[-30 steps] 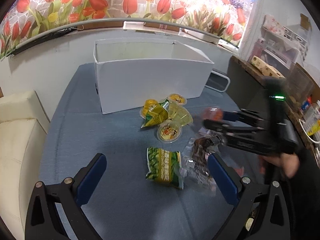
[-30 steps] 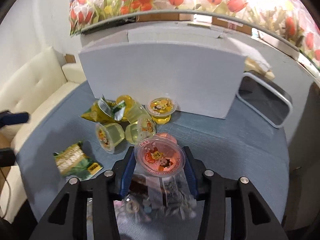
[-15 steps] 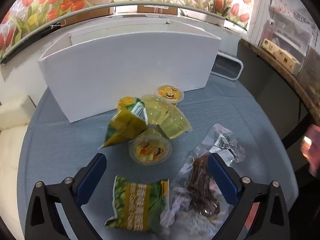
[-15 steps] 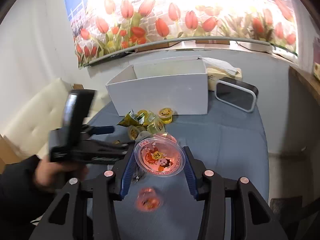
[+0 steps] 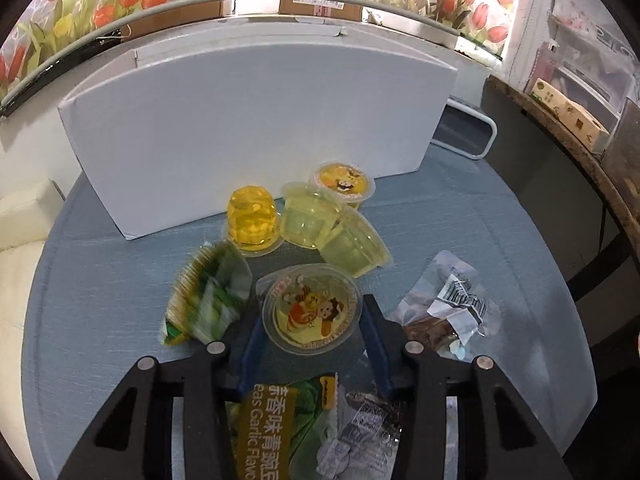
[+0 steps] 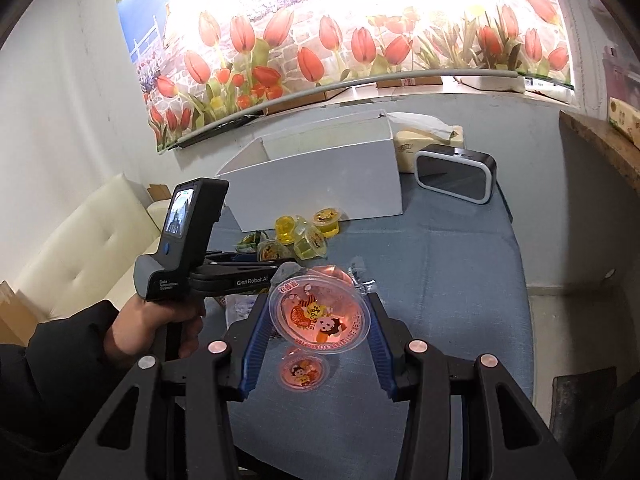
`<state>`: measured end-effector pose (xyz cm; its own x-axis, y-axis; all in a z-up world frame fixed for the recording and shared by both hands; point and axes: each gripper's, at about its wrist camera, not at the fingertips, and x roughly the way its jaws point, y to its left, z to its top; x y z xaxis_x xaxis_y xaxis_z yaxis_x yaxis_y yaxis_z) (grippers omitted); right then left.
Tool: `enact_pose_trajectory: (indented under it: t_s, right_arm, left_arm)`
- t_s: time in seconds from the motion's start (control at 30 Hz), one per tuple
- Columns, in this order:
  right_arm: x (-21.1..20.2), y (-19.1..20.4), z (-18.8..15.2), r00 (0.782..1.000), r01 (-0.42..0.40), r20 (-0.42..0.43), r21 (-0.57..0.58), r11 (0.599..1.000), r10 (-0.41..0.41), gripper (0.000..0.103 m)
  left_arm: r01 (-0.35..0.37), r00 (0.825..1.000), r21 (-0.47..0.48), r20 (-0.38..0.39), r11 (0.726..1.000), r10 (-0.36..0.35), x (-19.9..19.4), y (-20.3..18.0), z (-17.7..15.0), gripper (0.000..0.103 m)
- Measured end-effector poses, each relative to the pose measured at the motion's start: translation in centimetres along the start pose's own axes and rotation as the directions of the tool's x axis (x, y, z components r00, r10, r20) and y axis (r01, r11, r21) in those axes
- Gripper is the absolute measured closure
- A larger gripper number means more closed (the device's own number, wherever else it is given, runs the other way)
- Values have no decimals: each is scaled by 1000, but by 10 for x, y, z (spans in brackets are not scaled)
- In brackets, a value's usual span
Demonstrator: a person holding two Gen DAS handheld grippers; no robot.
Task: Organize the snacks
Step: 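Grasp a red jelly cup with the right gripper while the left gripper grasps a jelly cup, then lower the red jelly cup and the cartoon-lid jelly cup into the white box, open both grippers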
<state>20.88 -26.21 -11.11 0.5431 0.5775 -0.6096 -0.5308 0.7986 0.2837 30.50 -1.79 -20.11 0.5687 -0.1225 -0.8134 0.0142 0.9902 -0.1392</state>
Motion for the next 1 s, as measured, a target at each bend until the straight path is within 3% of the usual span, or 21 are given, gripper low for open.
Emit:
enact_pose_trajectory:
  t_s: [0.27, 0.5, 0.7, 1.0]
  right_arm:
    - [3, 10, 3, 1000, -25, 12, -11, 1000, 25, 53]
    - [23, 21, 20, 999, -44, 19, -37, 998, 45, 53]
    - [52, 30, 67, 998, -37, 41, -65, 997, 40, 53]
    - [114, 24, 164, 995, 27, 96, -86, 996, -19, 53]
  left_arm:
    - [50, 996, 9, 75, 999, -50, -52, 4, -10, 54]
    - [88, 976, 8, 200, 996, -88, -121, 17, -11, 54]
    - [81, 960, 1, 268, 997, -79, -148, 38, 25, 56]
    - [77, 946, 8, 316, 997, -76, -138, 65, 105, 56]
